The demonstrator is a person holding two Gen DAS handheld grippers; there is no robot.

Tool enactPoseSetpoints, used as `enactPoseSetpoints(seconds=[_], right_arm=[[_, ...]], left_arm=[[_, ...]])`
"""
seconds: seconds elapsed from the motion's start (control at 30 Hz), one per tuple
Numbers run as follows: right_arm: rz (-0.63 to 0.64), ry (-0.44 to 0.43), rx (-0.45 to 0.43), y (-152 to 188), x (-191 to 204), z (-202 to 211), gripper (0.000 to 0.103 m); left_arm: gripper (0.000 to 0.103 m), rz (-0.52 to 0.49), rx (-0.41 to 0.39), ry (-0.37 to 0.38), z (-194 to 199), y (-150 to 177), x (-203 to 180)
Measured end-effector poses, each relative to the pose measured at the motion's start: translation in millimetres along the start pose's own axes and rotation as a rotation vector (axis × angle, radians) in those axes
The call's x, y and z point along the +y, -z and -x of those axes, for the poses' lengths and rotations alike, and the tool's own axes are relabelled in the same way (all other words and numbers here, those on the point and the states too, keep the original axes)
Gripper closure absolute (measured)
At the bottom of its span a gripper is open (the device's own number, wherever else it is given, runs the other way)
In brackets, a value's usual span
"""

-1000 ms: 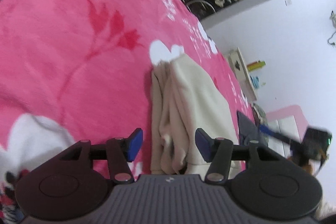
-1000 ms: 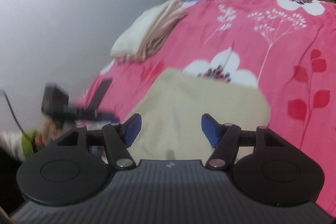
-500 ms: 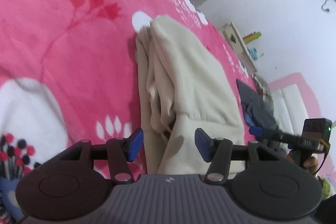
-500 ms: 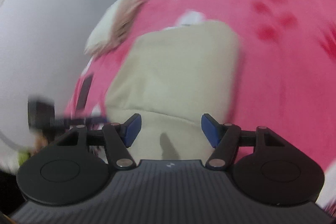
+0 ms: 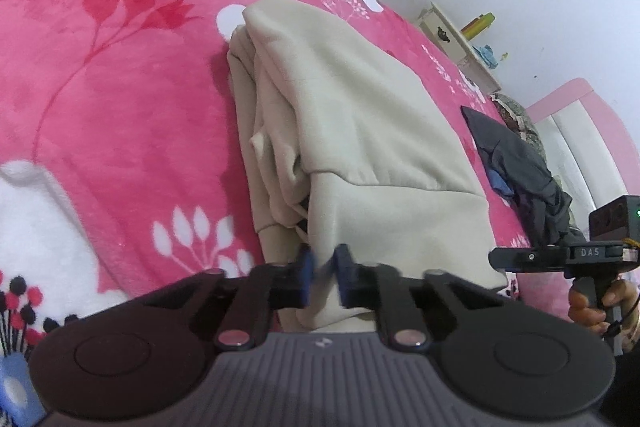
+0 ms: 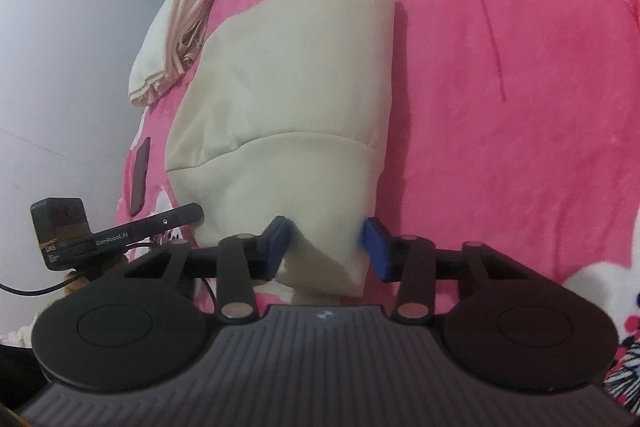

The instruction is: Fold clothes

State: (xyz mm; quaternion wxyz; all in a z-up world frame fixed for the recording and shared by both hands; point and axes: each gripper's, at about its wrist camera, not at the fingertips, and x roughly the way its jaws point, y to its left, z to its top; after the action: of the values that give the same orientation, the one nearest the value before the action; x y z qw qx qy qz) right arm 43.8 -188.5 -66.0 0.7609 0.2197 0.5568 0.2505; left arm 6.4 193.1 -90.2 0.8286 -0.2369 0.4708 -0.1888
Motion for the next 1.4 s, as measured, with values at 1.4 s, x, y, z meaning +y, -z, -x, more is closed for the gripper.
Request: enactPoseSetpoints(seconds=[1.4], right_arm=[[0.813, 0.182, 0.052, -23.5, 89.7, -59.0, 0.079]], left_arm=[[0.071, -0.362, -0.017, -0.064, -16.7, -30.5, -22.0]])
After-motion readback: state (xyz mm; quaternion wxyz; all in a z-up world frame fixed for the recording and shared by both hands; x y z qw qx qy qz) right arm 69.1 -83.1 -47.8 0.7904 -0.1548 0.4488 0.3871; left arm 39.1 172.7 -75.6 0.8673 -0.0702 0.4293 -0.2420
